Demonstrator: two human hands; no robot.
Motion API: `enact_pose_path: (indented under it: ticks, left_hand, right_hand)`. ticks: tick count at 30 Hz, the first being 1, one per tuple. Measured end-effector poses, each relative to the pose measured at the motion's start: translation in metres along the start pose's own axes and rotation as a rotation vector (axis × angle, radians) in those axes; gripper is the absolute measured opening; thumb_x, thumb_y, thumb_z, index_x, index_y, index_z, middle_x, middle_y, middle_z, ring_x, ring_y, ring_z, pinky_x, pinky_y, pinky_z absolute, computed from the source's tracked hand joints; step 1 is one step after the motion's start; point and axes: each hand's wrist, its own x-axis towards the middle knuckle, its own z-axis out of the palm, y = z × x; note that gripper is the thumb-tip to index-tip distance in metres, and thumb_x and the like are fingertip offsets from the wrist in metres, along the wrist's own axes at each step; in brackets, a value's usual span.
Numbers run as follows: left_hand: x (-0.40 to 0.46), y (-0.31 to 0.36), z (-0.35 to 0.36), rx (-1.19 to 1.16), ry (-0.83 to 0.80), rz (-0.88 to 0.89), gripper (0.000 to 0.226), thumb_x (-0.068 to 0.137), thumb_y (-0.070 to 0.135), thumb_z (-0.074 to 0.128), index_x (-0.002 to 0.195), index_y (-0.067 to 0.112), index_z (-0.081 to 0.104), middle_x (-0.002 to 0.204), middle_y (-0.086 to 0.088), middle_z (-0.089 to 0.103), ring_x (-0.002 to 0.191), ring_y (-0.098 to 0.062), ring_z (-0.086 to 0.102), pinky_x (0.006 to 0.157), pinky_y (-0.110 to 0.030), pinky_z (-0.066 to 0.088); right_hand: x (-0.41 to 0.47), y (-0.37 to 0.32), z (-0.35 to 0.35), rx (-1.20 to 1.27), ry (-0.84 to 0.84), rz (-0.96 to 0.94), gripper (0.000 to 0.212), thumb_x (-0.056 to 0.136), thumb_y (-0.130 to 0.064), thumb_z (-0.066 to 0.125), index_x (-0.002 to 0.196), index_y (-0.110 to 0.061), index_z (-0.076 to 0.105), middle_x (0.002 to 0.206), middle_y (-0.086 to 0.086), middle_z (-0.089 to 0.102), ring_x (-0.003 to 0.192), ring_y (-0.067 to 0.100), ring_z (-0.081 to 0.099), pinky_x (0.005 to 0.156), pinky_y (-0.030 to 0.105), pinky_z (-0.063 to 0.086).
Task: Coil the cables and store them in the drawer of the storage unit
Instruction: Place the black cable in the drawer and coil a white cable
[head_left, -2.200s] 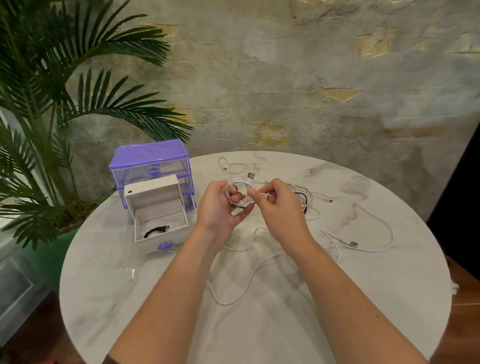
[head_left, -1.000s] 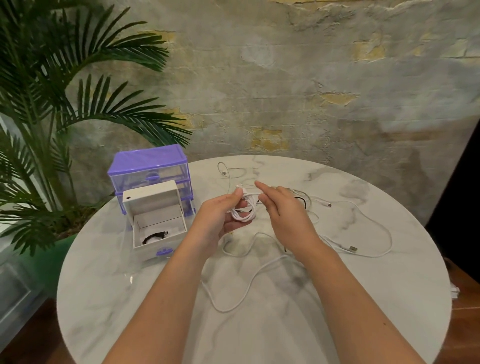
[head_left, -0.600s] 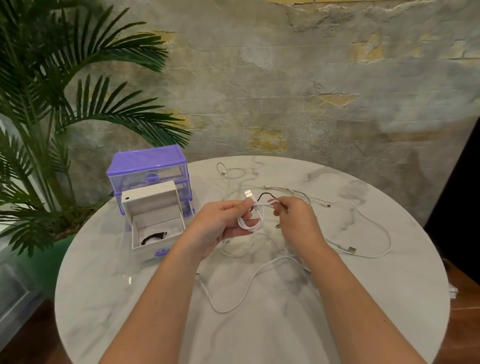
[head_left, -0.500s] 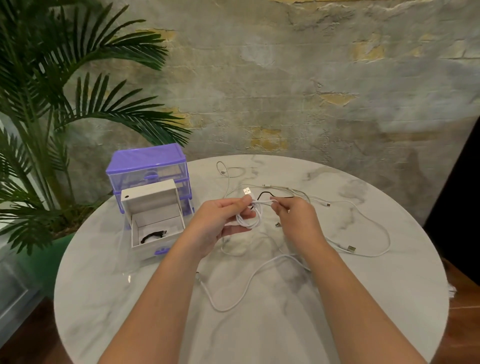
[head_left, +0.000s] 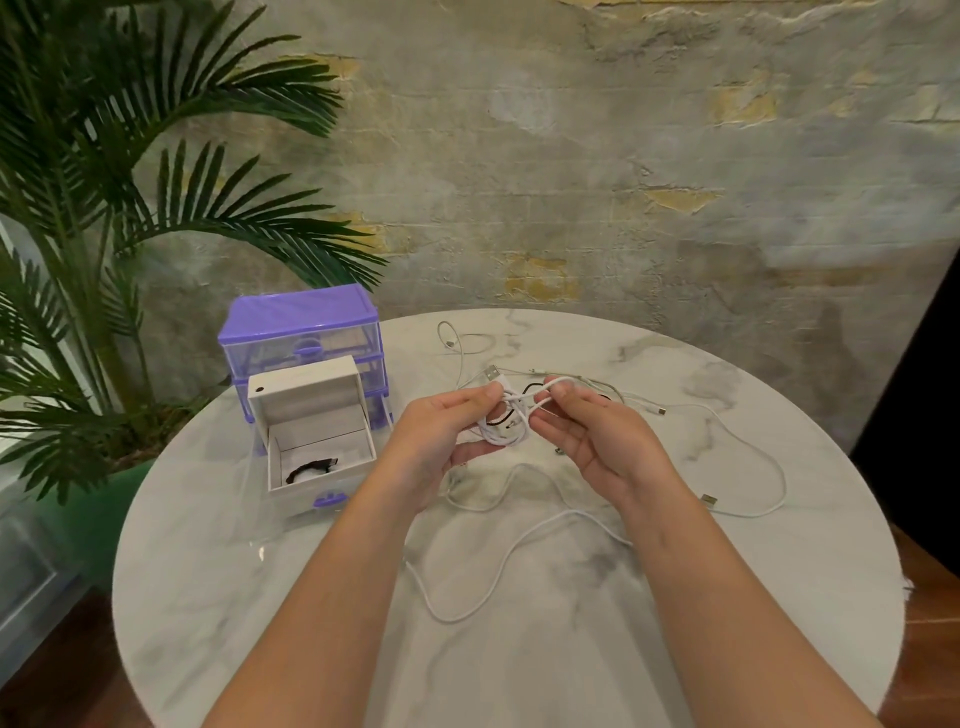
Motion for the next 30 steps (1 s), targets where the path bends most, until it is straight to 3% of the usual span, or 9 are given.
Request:
enact_pose_path:
  ticks: [4, 7, 10, 13, 16, 20, 23, 26, 30]
  left_hand:
    - [0.002, -0.001, -0.001, -0.024, 0.039, 0.033, 0.020, 0.087, 0.024, 0.068, 0.093, 0.006, 0.075, 0.089, -0.003, 0.074, 0.090, -0.013, 0.068, 0.072, -0.027, 0.059]
    - [0.003, -0.002, 0.000, -0.051, 0.062, 0.047, 0.025, 0.087, 0.022, 0.068, 0.102, 0.002, 0.073, 0.087, -0.003, 0.074, 0.090, -0.016, 0.068, 0.076, -0.027, 0.059]
    - [0.002, -0.002, 0.003, -0.040, 0.059, 0.070, 0.026, 0.089, 0.021, 0.066, 0.105, 0.001, 0.072, 0.089, -0.006, 0.074, 0.083, -0.016, 0.070, 0.070, -0.023, 0.058]
    - [0.002, -0.001, 0.002, -0.049, 0.097, 0.098, 0.027, 0.089, 0.022, 0.066, 0.106, 0.001, 0.072, 0.088, -0.006, 0.073, 0.082, -0.016, 0.068, 0.070, -0.024, 0.058]
    - [0.002, -0.002, 0.002, -0.044, 0.104, 0.113, 0.028, 0.091, 0.022, 0.064, 0.109, 0.002, 0.071, 0.085, -0.002, 0.071, 0.084, -0.013, 0.066, 0.066, -0.022, 0.056]
    - [0.001, -0.003, 0.004, -0.032, 0.118, 0.122, 0.028, 0.095, 0.021, 0.059, 0.109, 0.000, 0.069, 0.083, -0.003, 0.067, 0.075, -0.011, 0.065, 0.059, -0.020, 0.055]
    - [0.004, -0.002, -0.001, -0.080, 0.180, 0.138, 0.023, 0.095, 0.020, 0.059, 0.101, 0.000, 0.069, 0.079, -0.002, 0.065, 0.069, -0.009, 0.067, 0.065, -0.024, 0.058]
    - [0.005, -0.003, -0.003, -0.095, 0.204, 0.168, 0.020, 0.094, 0.020, 0.060, 0.091, 0.003, 0.070, 0.076, -0.001, 0.065, 0.070, -0.009, 0.067, 0.069, -0.027, 0.059]
    - [0.006, -0.002, -0.003, -0.124, 0.271, 0.204, 0.020, 0.094, 0.021, 0.060, 0.091, 0.003, 0.069, 0.079, -0.003, 0.064, 0.083, -0.015, 0.065, 0.075, -0.032, 0.060]
  right_hand:
    - [-0.002, 0.003, 0.003, -0.099, -0.052, 0.106, 0.015, 0.093, -0.012, 0.060, 0.103, -0.003, 0.068, 0.086, 0.008, 0.069, 0.069, 0.015, 0.066, 0.064, 0.023, 0.058]
    - [-0.005, 0.004, 0.006, -0.246, -0.060, 0.160, 0.013, 0.094, -0.021, 0.060, 0.100, -0.016, 0.071, 0.080, -0.004, 0.067, 0.063, 0.009, 0.055, 0.059, 0.020, 0.043]
    - [-0.010, 0.002, 0.011, -0.245, -0.159, 0.196, 0.015, 0.096, -0.021, 0.055, 0.099, -0.018, 0.070, 0.078, -0.004, 0.065, 0.062, 0.008, 0.050, 0.059, 0.022, 0.037]
    - [-0.014, -0.001, 0.017, -0.210, -0.279, 0.215, 0.016, 0.093, -0.020, 0.055, 0.099, -0.019, 0.070, 0.082, -0.001, 0.066, 0.065, 0.011, 0.053, 0.062, 0.025, 0.039]
    - [-0.014, 0.003, 0.020, -0.206, -0.321, 0.160, 0.024, 0.088, -0.009, 0.063, 0.111, -0.016, 0.063, 0.087, 0.004, 0.064, 0.072, 0.016, 0.058, 0.065, 0.026, 0.050]
    - [-0.012, 0.012, 0.021, -0.256, -0.252, 0.055, 0.052, 0.080, 0.009, 0.069, 0.128, 0.000, 0.052, 0.092, 0.011, 0.064, 0.071, 0.023, 0.061, 0.067, 0.030, 0.056]
    - [-0.012, 0.014, 0.021, -0.520, -0.107, -0.002, 0.058, 0.075, 0.010, 0.075, 0.127, -0.009, 0.055, 0.106, 0.013, 0.061, 0.064, 0.021, 0.063, 0.062, 0.030, 0.057]
    - [-0.009, 0.017, 0.019, -0.761, -0.003, -0.031, 0.047, 0.075, 0.007, 0.076, 0.116, -0.009, 0.062, 0.084, 0.004, 0.063, 0.058, 0.015, 0.061, 0.055, 0.023, 0.054]
    - [-0.002, 0.020, 0.010, -0.946, 0.075, -0.058, 0.029, 0.074, 0.004, 0.076, 0.097, -0.010, 0.068, 0.066, 0.002, 0.066, 0.053, 0.013, 0.057, 0.057, 0.026, 0.049]
